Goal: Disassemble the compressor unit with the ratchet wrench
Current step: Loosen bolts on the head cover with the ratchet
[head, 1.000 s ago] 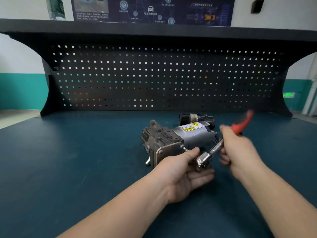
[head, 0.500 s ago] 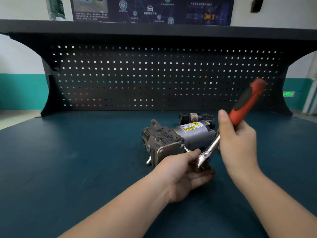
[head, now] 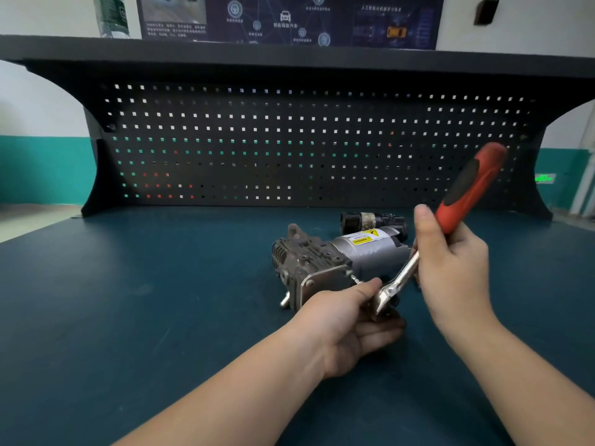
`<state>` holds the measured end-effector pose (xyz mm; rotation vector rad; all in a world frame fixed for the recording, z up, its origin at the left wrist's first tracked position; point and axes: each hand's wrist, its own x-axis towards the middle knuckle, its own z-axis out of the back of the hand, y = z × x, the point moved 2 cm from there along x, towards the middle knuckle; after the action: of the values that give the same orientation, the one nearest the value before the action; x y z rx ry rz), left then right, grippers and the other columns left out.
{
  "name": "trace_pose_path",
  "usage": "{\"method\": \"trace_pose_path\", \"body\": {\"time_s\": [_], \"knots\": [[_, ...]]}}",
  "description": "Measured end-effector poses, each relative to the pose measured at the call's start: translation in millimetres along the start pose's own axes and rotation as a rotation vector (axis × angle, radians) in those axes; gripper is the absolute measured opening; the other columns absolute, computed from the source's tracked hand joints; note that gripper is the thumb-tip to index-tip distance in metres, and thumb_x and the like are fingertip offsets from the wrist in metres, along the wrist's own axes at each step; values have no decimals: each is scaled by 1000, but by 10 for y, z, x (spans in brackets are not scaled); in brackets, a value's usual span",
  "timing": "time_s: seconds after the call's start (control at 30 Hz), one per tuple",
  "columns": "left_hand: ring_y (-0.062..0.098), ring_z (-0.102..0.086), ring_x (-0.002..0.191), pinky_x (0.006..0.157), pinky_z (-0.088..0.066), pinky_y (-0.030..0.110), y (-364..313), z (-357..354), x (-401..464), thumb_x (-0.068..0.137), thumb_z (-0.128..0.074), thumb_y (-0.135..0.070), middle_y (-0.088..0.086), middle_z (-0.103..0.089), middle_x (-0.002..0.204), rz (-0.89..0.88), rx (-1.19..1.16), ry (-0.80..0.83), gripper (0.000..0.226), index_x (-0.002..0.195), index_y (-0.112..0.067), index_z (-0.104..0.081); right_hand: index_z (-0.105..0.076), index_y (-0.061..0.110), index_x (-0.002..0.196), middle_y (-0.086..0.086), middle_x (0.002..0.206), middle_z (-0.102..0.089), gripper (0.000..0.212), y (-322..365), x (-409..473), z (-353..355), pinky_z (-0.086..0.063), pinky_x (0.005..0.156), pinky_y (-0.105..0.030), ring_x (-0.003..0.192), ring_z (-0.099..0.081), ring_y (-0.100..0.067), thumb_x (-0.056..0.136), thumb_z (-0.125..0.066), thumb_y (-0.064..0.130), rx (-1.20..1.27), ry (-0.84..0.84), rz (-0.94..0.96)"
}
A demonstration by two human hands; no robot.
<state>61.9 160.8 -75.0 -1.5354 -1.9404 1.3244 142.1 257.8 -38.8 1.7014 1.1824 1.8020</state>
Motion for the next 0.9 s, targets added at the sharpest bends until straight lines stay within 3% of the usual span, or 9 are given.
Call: {"method": "trace_pose_path", "body": {"time_s": [0.07, 0.17, 0.23, 0.4, 0.5, 0.63, 0.8, 0.83, 0.9], "knots": [[28, -67, 66, 56, -59, 33, 3, -21, 13, 90, -61, -19, 16, -66, 71, 6, -14, 15, 22, 83, 2, -64, -49, 20, 62, 9, 38, -39, 40, -165, 80, 47, -32, 40, -24, 33, -36, -8, 88, -55, 50, -23, -65, -294], [27, -67, 65, 58, -59, 33, 0, -42, 35, 91, -59, -20, 16, -67, 74, 2, -18, 26, 24, 95, 3, -62, -42, 14, 65, 4, 34, -34, 39, -406, 114, 74, -22, 32, -17, 24, -25, -8, 93, -55, 38, 37, -25, -734], [27, -67, 65, 58, -59, 33, -1, -30, 43, 91, -60, -19, 16, -67, 76, -1, -10, 19, 24, 97, 4, -62, -43, 14, 65, 4, 37, -34, 38, -393, 104, 82, -24, 36, -19, 26, -26, -8, 92, -56, 38, 39, -30, -681], [22, -66, 62, 58, -59, 30, -13, 65, 32, 82, -70, -12, 13, -69, 70, -49, 11, -41, 13, 85, 0, -66, -44, 14, 64, 7, 47, -37, 50, -13, 27, 35, -32, 44, -30, 46, -37, -12, 79, -55, 61, -58, -31, 25], [21, -65, 62, 57, -59, 29, 1, 76, 42, 80, -72, -12, 11, -68, 67, -46, -3, -55, 12, 79, -2, -65, -42, 14, 69, 6, 49, -35, 51, 41, -25, 27, -31, 44, -35, 47, -35, -13, 78, -53, 63, -67, -5, 107], [20, -65, 61, 53, -58, 29, -5, 50, 52, 82, -68, -7, 11, -69, 70, -31, -45, -40, 8, 87, -2, -65, -44, 17, 58, 1, 48, -38, 47, -81, 57, 44, -32, 46, -34, 46, -38, -17, 82, -54, 57, -63, -47, -116], [21, -66, 65, 55, -59, 30, -5, 22, 56, 84, -65, -6, 13, -68, 77, -36, -67, -29, 4, 86, -3, -64, -39, 17, 64, 4, 33, -29, 36, -480, 73, 63, -18, 33, -10, 23, -17, -8, 93, -53, 34, 127, 15, -876], [21, -66, 66, 55, -58, 30, -2, 20, 58, 85, -65, -6, 13, -68, 79, -36, -69, -31, 4, 86, -3, -64, -38, 17, 64, 5, 32, -28, 36, -489, 55, 57, -17, 33, -9, 22, -16, -7, 93, -52, 32, 152, 14, -904], [22, -65, 68, 55, -58, 29, 6, 17, 60, 85, -64, -7, 13, -67, 80, -33, -69, -32, 4, 86, -3, -64, -40, 17, 65, 5, 37, -29, 34, -431, 75, 55, -20, 35, -13, 26, -22, -8, 92, -55, 32, 125, -59, -719]]}}
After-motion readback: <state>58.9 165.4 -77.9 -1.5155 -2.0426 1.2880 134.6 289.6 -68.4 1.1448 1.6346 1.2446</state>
